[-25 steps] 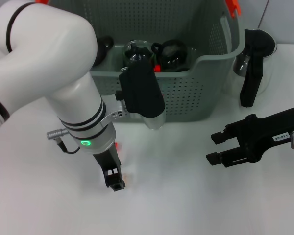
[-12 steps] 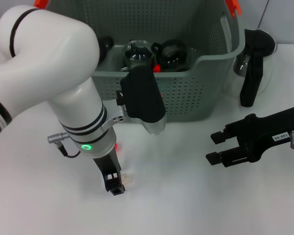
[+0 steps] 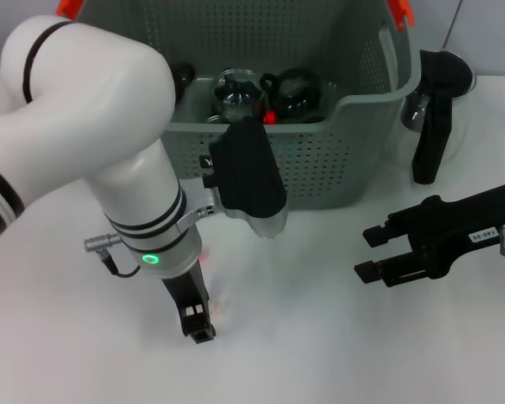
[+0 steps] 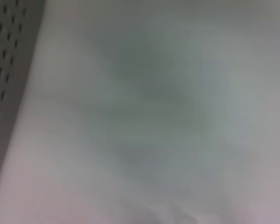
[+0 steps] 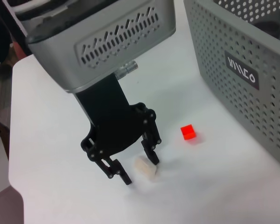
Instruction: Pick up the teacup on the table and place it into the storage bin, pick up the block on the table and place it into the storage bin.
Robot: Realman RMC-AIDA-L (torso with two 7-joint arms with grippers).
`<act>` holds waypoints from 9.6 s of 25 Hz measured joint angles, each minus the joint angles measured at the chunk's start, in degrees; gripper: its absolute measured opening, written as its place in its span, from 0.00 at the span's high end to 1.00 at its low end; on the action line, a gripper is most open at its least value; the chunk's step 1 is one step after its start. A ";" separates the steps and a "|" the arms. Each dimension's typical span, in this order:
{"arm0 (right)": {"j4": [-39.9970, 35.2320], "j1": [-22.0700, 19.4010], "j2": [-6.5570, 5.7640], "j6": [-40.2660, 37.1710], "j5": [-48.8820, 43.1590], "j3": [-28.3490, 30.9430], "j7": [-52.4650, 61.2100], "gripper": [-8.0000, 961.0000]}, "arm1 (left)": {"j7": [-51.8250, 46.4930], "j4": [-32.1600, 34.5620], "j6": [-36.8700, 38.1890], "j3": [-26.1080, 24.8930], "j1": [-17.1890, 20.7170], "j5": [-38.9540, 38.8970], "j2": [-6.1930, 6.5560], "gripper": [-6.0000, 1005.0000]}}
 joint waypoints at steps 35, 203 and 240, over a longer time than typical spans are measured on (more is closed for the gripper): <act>-0.27 -0.01 -0.06 0.00 0.00 0.15 0.00 0.30 | -0.05 -0.37 0.23 0.32 -0.32 -0.45 0.08 0.85; 2.28 0.35 -1.12 2.98 -0.18 -0.12 1.47 0.31 | -6.89 -7.91 -7.90 -11.51 -3.01 2.03 0.31 0.36; 2.28 0.36 -1.11 2.98 -0.17 0.11 1.47 0.31 | -6.95 -7.88 -7.61 -10.24 -3.77 2.33 0.34 0.71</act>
